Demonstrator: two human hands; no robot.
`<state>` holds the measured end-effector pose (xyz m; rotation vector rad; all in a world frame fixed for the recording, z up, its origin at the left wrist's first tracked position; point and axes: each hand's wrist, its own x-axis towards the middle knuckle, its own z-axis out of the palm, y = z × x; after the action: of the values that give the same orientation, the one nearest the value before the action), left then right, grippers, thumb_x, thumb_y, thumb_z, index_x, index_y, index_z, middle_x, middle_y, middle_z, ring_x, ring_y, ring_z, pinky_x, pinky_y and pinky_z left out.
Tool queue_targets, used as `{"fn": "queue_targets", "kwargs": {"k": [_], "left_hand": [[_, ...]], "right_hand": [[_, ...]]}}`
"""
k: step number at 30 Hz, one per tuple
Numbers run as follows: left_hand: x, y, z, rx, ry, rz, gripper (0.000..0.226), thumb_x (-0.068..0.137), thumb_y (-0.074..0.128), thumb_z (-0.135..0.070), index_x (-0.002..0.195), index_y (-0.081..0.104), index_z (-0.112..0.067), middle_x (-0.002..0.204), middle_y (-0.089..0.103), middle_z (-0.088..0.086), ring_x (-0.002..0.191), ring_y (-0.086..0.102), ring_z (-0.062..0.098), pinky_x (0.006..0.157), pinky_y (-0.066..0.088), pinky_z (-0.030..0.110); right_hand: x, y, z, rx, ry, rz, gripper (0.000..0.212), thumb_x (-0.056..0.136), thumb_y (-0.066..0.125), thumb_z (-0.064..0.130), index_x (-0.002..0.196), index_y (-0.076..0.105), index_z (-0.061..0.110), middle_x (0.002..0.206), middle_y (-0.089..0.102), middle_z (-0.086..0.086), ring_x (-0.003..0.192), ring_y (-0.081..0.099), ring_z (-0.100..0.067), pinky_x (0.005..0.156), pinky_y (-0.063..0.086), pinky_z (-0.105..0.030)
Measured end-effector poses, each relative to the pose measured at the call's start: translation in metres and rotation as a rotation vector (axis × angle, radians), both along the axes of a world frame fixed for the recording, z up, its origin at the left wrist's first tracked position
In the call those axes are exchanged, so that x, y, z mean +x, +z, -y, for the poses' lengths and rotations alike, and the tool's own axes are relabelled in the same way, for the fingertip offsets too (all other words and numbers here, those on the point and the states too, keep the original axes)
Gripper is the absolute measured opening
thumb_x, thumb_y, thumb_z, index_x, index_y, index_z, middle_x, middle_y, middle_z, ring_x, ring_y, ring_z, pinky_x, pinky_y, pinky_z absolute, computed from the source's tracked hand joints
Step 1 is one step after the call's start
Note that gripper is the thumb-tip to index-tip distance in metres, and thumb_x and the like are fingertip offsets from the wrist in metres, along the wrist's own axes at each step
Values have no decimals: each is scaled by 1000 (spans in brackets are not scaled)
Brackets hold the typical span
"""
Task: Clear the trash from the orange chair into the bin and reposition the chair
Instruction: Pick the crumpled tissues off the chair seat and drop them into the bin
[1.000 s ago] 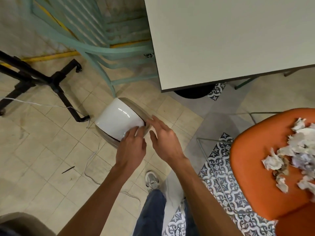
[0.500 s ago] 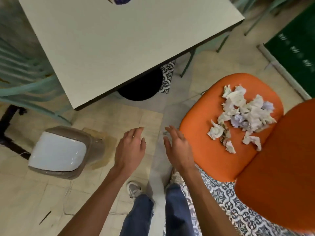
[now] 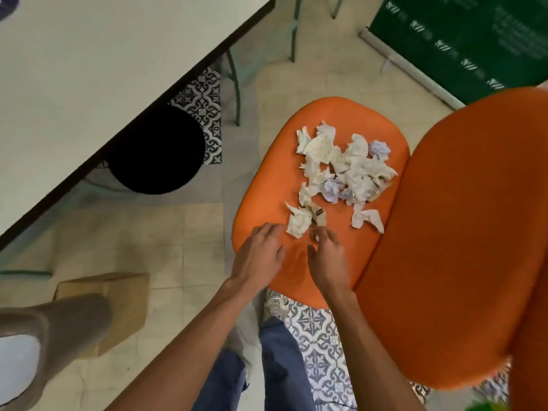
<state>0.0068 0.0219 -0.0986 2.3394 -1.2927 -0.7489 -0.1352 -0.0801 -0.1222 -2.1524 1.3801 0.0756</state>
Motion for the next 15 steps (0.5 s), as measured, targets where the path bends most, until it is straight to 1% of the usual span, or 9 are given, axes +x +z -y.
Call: {"fn": "queue_targets", "kwargs": {"k": [2,4,7,9,10,12,13,15], "left_hand": [[-7,-12,24,-22,-60,9,48,95,68,-26,141,54,-24,140,55,-2,127,50,23,101,52,42],[-11,-24,45,-32,-90,9,55,94,72,-27,144,50,-25,150,48,-1,138,43,23,106,50,43],[-11,-47,76,3,-142,-17,71,90,78,-24,151,42,-28,163,34,0,150,29,28,114,44,43],[-8,-63,91,48,-154,-61,82,85,83,-20,154,39,-28,166,28,2,151,25,29,117,38,41],[-5,-71,96,74,-147,-93,86,83,85,-20,155,38,-27,166,28,3,150,26,30,119,37,41],[-4,-89,102,130,-126,-147,89,80,88,-19,155,40,-25,163,34,4,147,33,32,119,38,42],[-4,-96,102,149,-122,-148,88,79,89,-19,153,42,-25,159,39,3,143,38,32,117,40,42],[-8,-110,99,157,-124,-114,82,79,89,-17,149,48,-26,150,48,2,134,44,30,110,45,40]], "right_hand": [[-10,-14,13,-27,-35,-88,39,98,65,8,135,60,18,136,63,-6,111,67,-31,85,60,-41],[-18,-26,22,-42,-61,-167,35,100,64,13,133,60,20,137,62,-6,111,66,-34,84,59,-43],[-27,-43,32,30,-108,-216,40,100,65,19,139,58,24,148,52,-9,123,60,-38,93,56,-47],[-33,-56,37,70,-108,-208,46,99,68,17,143,58,25,152,47,-11,126,59,-38,98,55,-45],[-35,-61,37,76,-97,-191,47,99,67,12,143,58,24,153,47,-12,125,60,-38,99,54,-44],[-39,-72,39,102,-96,-155,50,101,54,-1,144,59,22,153,46,-14,124,61,-38,102,53,-43],[-39,-76,39,124,-101,-148,52,102,48,-5,145,59,21,153,45,-14,125,59,-37,104,52,-42],[-40,-85,39,148,-117,-142,51,104,45,-6,145,60,19,151,47,-13,124,59,-33,105,51,-39]]}}
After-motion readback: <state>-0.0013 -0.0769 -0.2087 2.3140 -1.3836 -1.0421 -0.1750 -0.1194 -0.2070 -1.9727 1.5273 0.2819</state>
